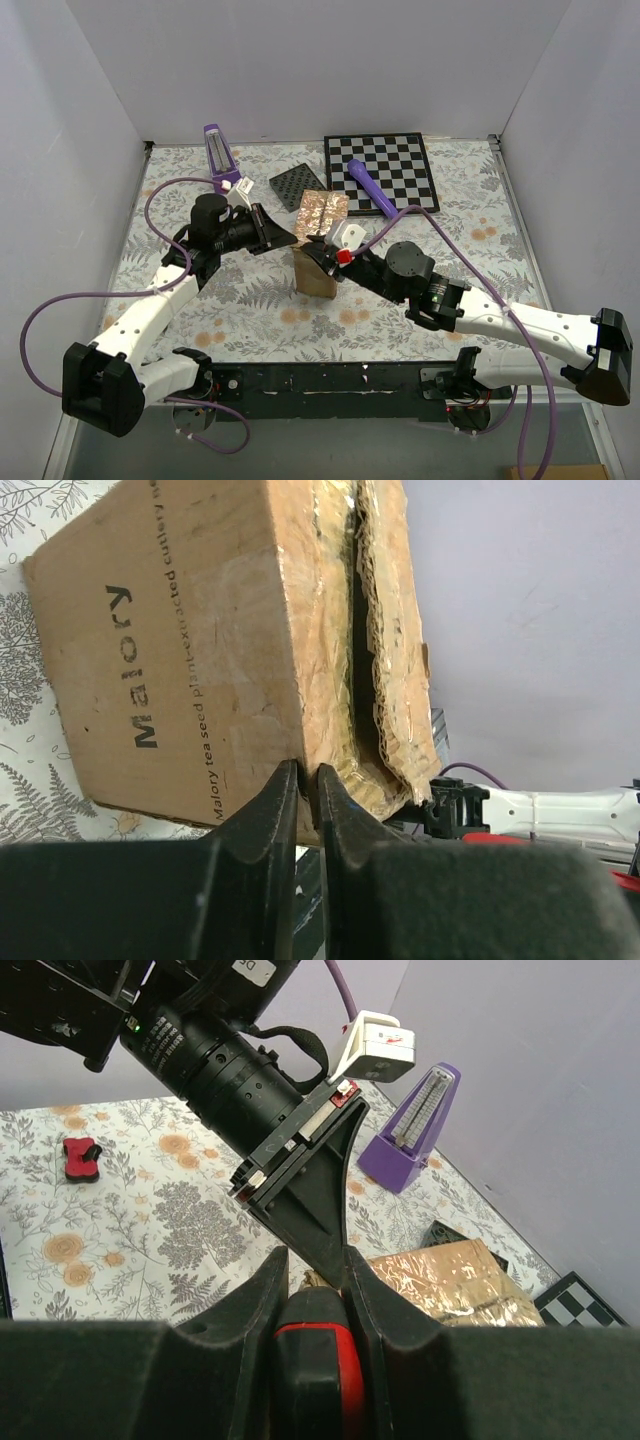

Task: Unpack the express box
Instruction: Cut the express box at the center of the board.

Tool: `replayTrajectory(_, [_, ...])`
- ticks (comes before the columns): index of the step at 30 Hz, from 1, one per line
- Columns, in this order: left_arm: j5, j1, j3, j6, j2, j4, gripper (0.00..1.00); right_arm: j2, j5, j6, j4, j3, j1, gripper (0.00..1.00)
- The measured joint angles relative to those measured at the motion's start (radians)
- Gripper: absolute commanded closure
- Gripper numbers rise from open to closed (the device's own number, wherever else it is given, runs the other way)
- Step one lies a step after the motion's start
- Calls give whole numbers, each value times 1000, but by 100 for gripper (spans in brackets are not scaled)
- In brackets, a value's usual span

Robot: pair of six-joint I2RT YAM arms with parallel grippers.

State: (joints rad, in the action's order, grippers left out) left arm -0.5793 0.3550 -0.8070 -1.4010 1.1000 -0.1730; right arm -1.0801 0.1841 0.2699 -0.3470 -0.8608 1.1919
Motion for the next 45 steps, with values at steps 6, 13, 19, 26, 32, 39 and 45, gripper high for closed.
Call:
replayTrajectory(6, [-17,0,-7,11,9,7,100,0,-3,0,0,0,2,99])
replayTrajectory(13, [-18,1,-14,33,13,-2,100,5,-3,3,7,0,2,99])
replayTrajectory(19, [-14,7,-24,35,21,-6,100,31,-2,3,44,0,2,99])
replayTrajectory(26, [-13,20,-26,30,24,-8,100,70,-2,1,96,0,3,99])
replayTrajectory(32, [-4,23,-26,17,24,-10,100,100,4,-5,135,0,3,99])
replayTrajectory(39, [14,20,-26,9,24,-7,100,123,24,-5,189,6,3,99])
replayTrajectory(45, [14,20,-26,6,24,-7,100,127,28,-5,195,6,3,99])
